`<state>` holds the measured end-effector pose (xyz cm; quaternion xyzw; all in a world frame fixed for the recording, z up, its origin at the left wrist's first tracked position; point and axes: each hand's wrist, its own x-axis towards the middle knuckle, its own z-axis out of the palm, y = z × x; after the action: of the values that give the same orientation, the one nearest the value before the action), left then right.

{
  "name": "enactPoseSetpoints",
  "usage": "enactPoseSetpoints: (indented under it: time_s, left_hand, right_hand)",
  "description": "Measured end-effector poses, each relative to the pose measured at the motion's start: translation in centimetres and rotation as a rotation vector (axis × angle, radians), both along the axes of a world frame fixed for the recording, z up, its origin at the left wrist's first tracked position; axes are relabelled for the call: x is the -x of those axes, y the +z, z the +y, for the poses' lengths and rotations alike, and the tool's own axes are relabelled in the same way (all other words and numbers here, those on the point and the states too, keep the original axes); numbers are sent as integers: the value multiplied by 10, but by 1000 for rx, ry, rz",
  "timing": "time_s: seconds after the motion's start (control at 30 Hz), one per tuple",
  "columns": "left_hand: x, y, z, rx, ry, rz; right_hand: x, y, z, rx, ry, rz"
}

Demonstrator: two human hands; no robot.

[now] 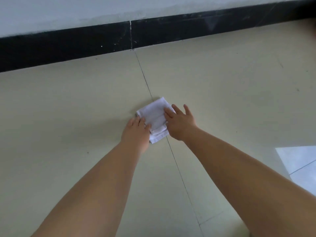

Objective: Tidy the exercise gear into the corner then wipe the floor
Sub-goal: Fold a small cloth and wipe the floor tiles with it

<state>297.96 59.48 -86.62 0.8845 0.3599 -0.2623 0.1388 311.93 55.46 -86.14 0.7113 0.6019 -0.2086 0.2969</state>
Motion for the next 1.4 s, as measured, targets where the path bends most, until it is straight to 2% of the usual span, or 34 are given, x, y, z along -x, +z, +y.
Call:
enactPoseSetpoints:
  time_s: [0.1, 0.27, 0.47, 0.63, 0.7, 0.77, 0.87, 0.93, 1.0, 1.07, 1.13, 1.23, 1.3, 1.4]
  left_hand:
    - [-25, -3, 26, -71, 9, 63]
    - [-86, 1, 37, -50, -20, 16]
    - [-175, -11, -23, -4, -137, -132]
    - [-201, -18, -77, 3, -335, -182]
    - [-198, -14, -98, 23, -418, -147]
    - [-183, -11, -118, 54, -481, -122]
    - [-139, -11, -144, -13, -622, -286]
    - [-103, -15, -152, -58, -663, -295]
    - [-62, -21, -162, -112, -655, -283]
    - [-32, -15, -170, -80, -596, -236]
    - [-16, -6, -177, -52, -519, -169]
    - [-16, -5, -180, 38, -453, -103]
    - [-32, -4, -182, 35, -462, -111]
    - [-81, -2, -184, 105, -470, -22]
  right_hand:
    - [-18, -7, 33, -70, -42, 20]
    - [-82, -13, 34, -127, -67, -3]
    - [-176, -13, -40, -113, -199, -3]
    - [-186, -19, -137, -193, -392, 19]
    - [-169, -24, -171, -282, -453, 30]
    - [-146, -26, -201, -374, -403, 17]
    - [-107, -28, -231, -325, -357, -5]
    - [-73, -31, -239, -319, -271, 63]
    - [-42, -31, -241, -288, -219, 131]
    - [-18, -28, -239, -273, -136, 179]
    - [-6, -12, -230, -146, -105, 181]
    - [-15, -3, -231, -16, 28, 167]
    - [-34, 8, -233, -5, -16, 143]
    - [-73, 9, -242, -24, -121, 47]
